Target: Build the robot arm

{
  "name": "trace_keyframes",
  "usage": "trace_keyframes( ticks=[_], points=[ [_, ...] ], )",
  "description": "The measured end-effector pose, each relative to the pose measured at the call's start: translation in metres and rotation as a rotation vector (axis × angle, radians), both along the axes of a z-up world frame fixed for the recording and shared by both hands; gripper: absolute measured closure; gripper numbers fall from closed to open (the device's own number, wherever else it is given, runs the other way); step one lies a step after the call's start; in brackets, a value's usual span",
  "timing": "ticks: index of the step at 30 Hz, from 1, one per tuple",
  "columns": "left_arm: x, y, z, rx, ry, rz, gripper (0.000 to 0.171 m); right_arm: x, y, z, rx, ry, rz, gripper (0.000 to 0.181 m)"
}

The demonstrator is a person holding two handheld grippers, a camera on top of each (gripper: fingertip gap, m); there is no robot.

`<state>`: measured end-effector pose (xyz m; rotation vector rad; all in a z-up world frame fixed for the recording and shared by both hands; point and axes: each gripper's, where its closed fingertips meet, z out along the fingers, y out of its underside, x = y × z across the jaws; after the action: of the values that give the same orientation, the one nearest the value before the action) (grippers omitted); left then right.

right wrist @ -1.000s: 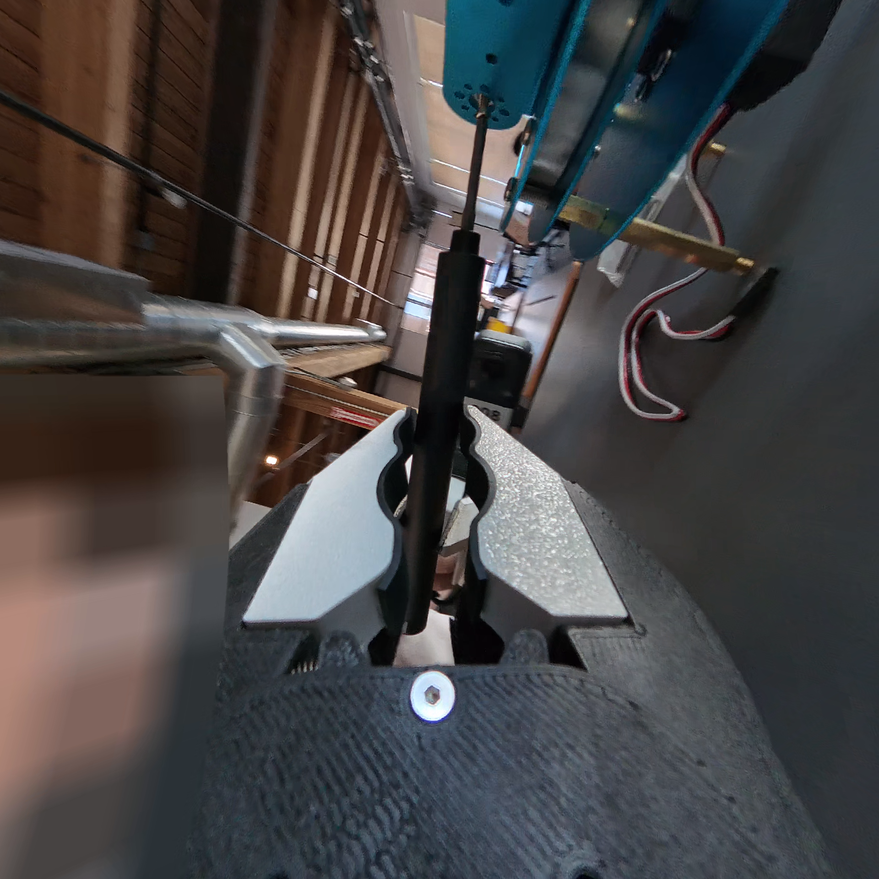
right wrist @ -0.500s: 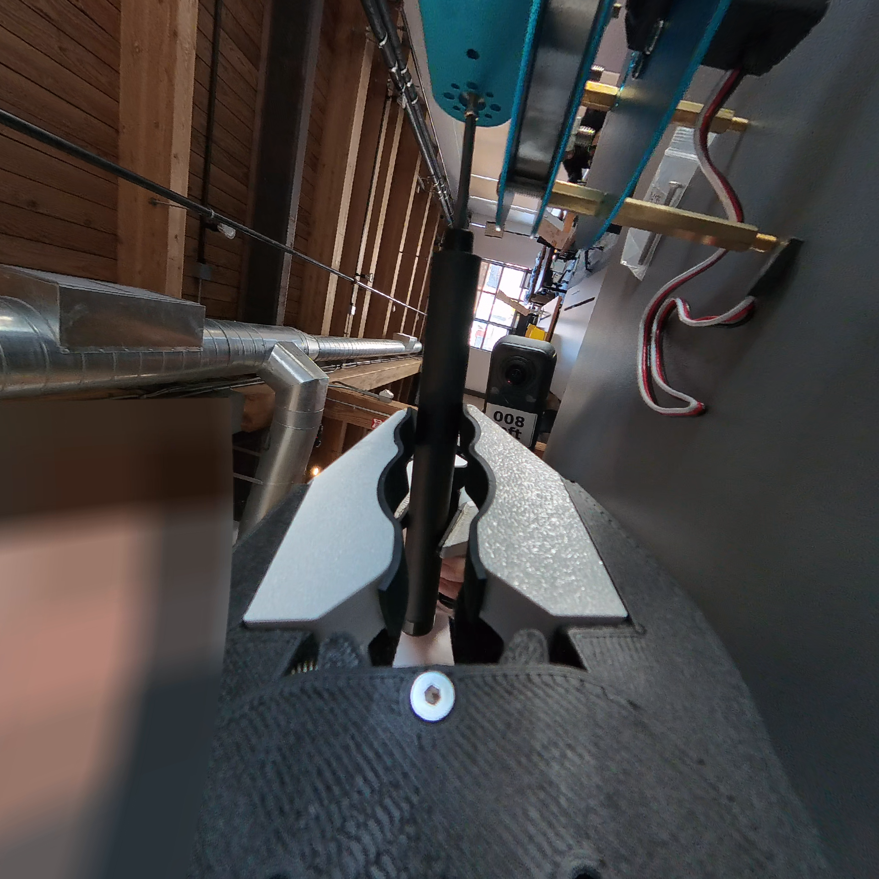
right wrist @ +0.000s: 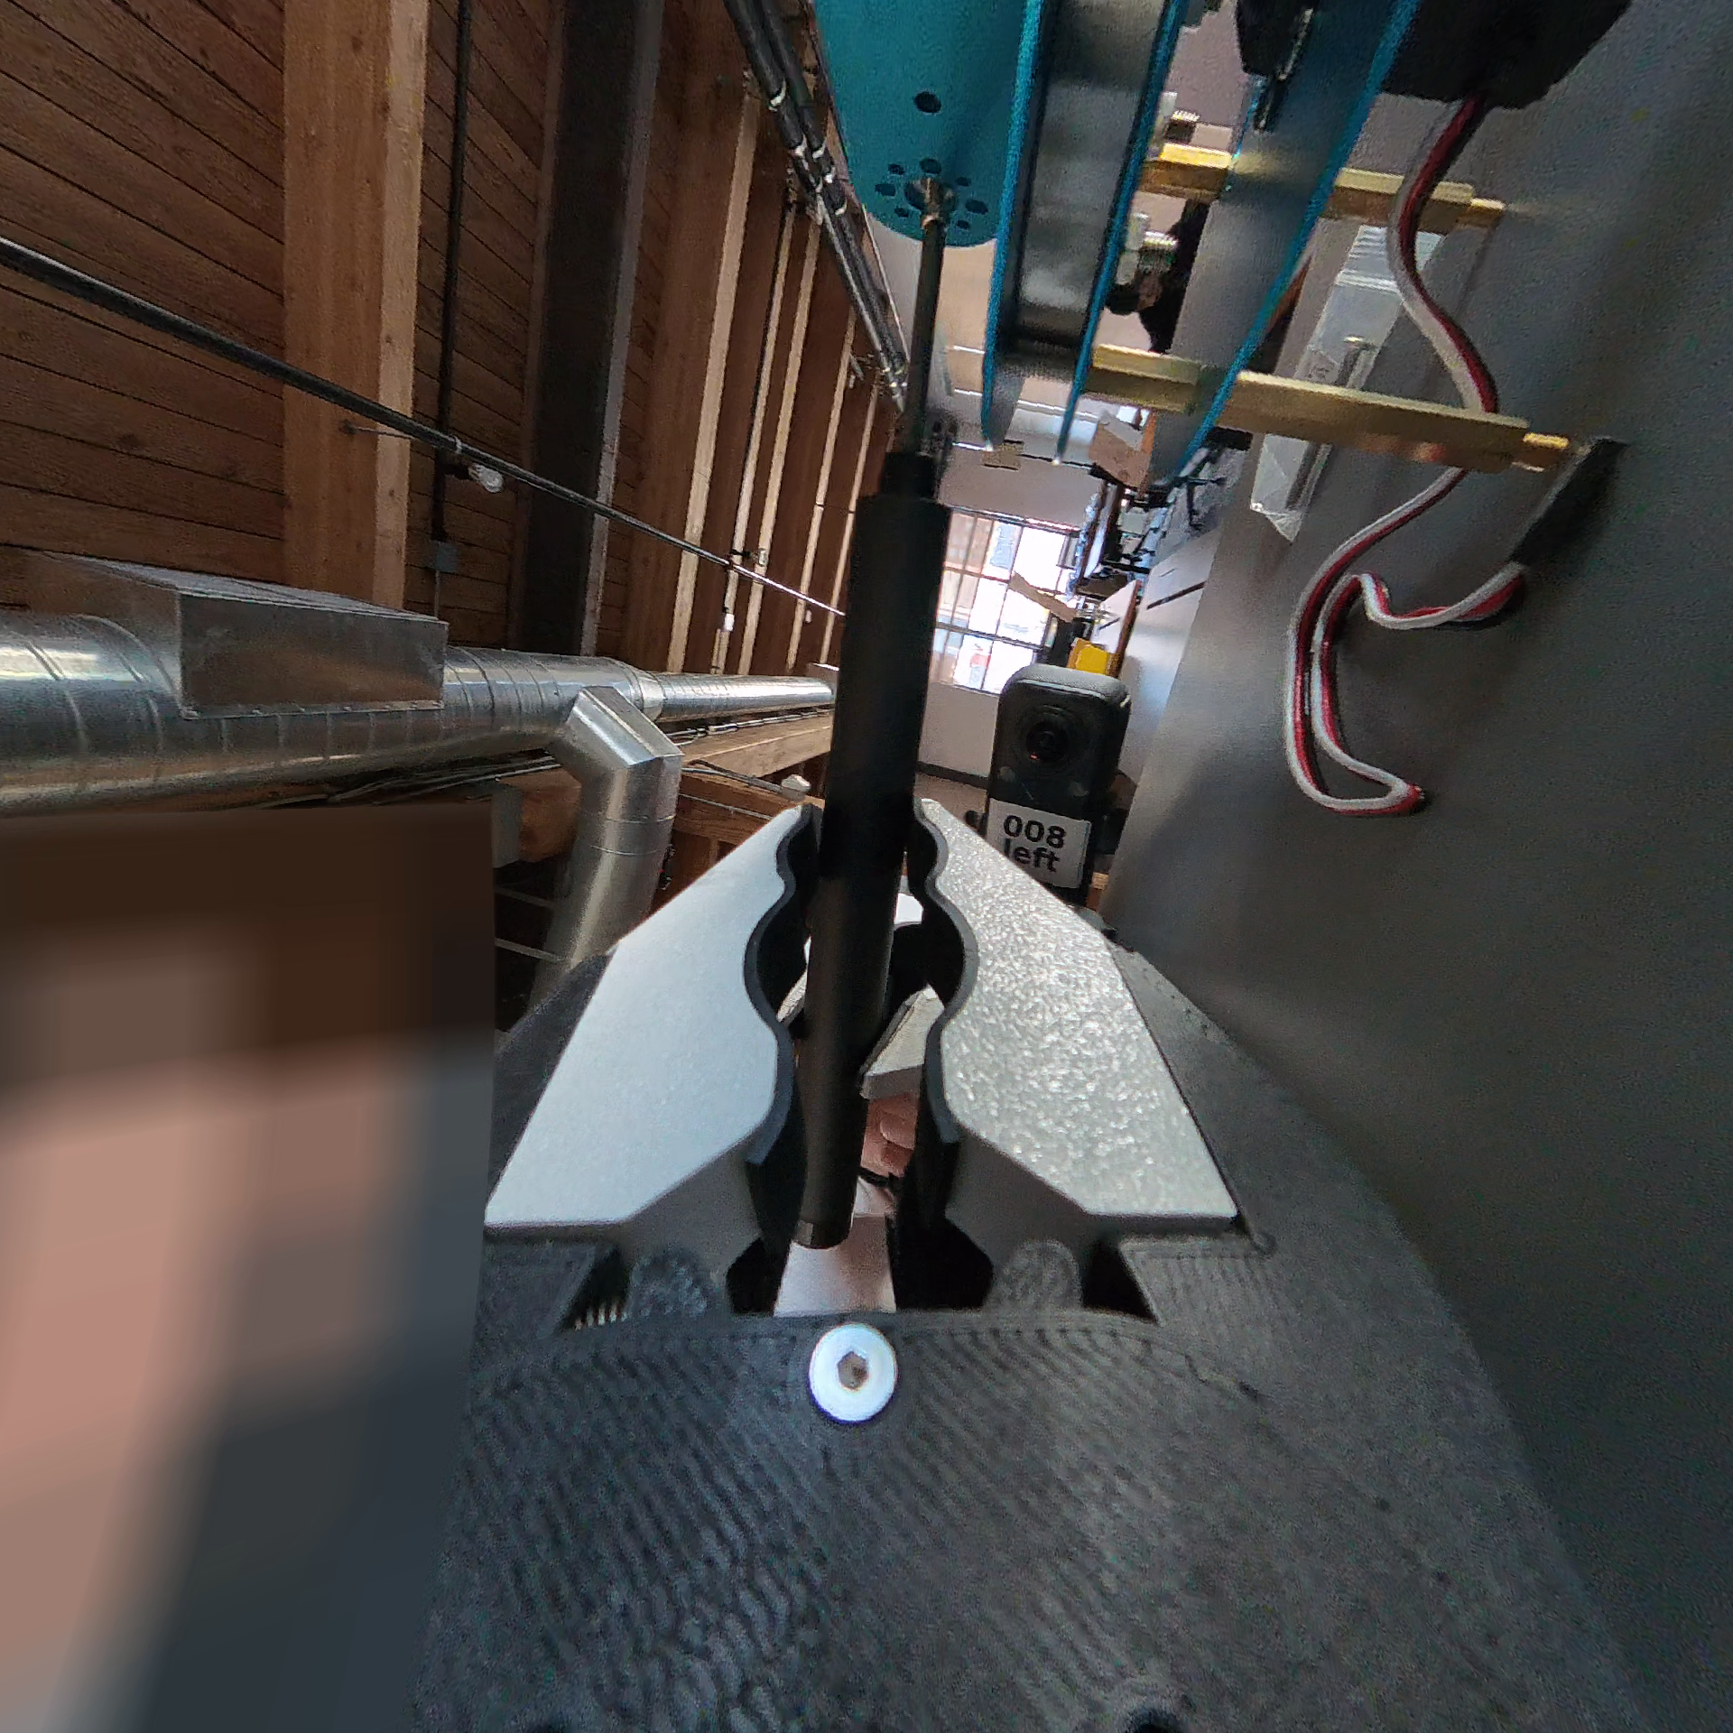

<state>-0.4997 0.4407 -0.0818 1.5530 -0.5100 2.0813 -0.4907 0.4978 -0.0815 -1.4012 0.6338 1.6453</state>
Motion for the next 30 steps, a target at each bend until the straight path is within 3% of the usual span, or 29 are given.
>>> trace_keyframes(
  ticks=[5,11,18,23,30],
  points=[
    [-0.001,0.001,0.005,-0.03,-0.032,0.01,0.145,0.001,0.0,0.001,0.019,0.06,0.004,0.166],
    [-0.001,-0.002,-0.002,0.022,0.004,0.0,0.156,0.0,0.002,0.0,0.026,0.058,0.01,0.166],
    [-0.001,0.0,-0.012,0.137,0.052,0.022,0.156,-0.002,0.004,-0.005,-0.027,-0.14,-0.022,0.157],
    [0.0,-0.001,-0.011,0.163,0.054,0.029,0.156,-0.003,0.004,-0.011,-0.069,-0.308,-0.028,0.163],
    [0.0,-0.001,-0.015,0.184,0.064,0.031,0.156,-0.002,0.005,-0.01,-0.046,-0.215,-0.032,0.164]
  ],
)
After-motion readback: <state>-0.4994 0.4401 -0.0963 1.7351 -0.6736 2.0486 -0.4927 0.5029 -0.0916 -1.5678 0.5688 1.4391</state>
